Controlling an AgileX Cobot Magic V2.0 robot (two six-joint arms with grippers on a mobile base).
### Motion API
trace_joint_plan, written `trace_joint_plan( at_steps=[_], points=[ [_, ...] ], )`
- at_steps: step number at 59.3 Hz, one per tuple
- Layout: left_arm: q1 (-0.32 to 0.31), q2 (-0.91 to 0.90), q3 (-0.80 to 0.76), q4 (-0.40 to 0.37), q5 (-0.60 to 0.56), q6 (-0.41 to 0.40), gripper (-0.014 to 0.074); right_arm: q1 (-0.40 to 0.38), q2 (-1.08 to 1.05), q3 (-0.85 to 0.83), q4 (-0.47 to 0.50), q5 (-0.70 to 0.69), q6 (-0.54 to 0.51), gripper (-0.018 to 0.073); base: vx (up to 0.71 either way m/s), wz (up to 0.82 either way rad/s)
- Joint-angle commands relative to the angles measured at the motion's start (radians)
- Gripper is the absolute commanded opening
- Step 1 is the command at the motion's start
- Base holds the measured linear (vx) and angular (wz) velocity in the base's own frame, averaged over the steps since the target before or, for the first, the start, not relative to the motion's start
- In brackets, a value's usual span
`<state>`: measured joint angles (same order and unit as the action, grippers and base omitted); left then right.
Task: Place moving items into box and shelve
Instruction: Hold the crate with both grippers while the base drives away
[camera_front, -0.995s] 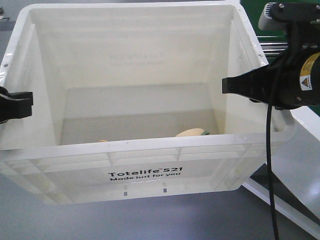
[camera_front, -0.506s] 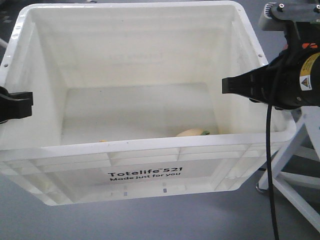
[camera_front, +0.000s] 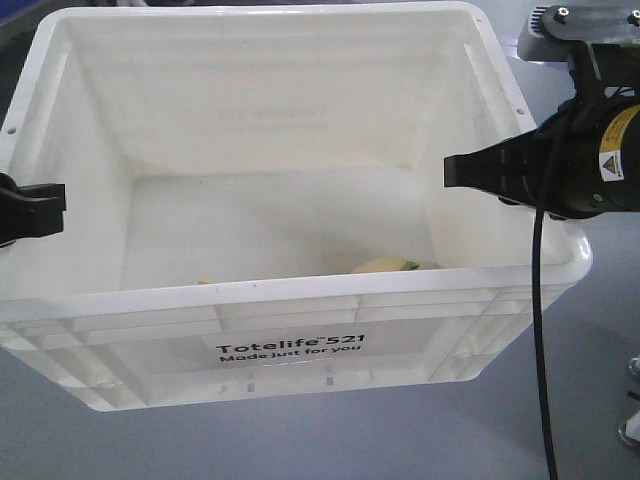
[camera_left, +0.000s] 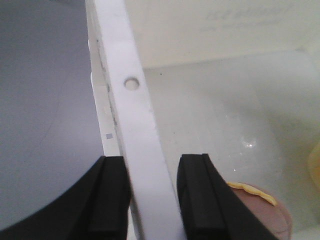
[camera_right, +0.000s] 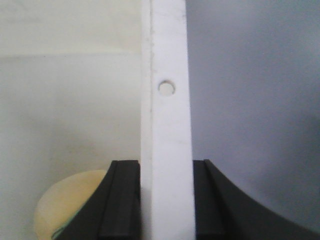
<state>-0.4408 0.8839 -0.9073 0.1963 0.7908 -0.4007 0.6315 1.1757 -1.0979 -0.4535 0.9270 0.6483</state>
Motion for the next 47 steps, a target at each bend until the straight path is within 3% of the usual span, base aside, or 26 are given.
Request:
trace_joint_plan(
  at_steps=[1, 47],
  points=[
    [-0.014, -0.024, -0.05, -0.008, -0.192, 0.022, 0.0015, -0.001, -0.026, -0.038, -0.073, -0.123, -0.01, 0.0099, -0.09, 0.57],
    [-0.014, -0.024, -0.05, -0.008, -0.192, 0.022, 0.0015, -0.001, -0.026, -0.038, -0.073, -0.123, -0.01, 0.0099, -0.11, 0.56]
  ],
)
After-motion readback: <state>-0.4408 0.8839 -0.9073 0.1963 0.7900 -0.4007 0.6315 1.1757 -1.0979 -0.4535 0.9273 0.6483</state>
